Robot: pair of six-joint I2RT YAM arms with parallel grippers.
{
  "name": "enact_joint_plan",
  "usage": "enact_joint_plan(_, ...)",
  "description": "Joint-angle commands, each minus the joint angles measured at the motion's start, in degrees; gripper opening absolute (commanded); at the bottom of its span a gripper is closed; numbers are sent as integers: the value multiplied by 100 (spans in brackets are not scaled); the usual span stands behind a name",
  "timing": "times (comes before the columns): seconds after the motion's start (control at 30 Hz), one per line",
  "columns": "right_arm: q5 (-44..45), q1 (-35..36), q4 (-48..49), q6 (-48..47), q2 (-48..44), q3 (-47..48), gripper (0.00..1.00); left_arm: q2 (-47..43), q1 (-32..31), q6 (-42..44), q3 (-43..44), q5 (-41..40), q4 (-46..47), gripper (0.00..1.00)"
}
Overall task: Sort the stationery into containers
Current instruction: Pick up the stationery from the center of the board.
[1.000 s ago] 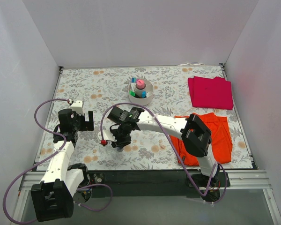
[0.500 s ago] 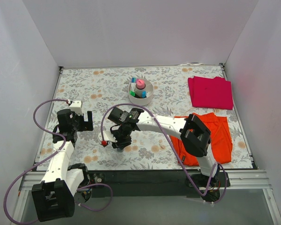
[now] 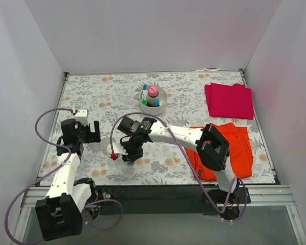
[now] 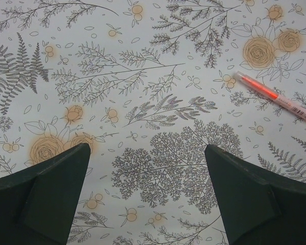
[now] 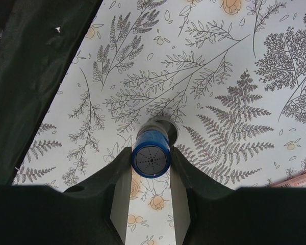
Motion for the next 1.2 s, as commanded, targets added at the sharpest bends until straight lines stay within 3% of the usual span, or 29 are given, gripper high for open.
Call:
enact_joint_plan(0.0, -140, -25, -77, -209, -131, 258, 1, -42, 72, 38, 14, 92, 31, 98)
enact_joint_plan(1.17, -70, -60, -95, -245, 238, 478, 1, -51, 90, 73, -12, 180, 66, 98)
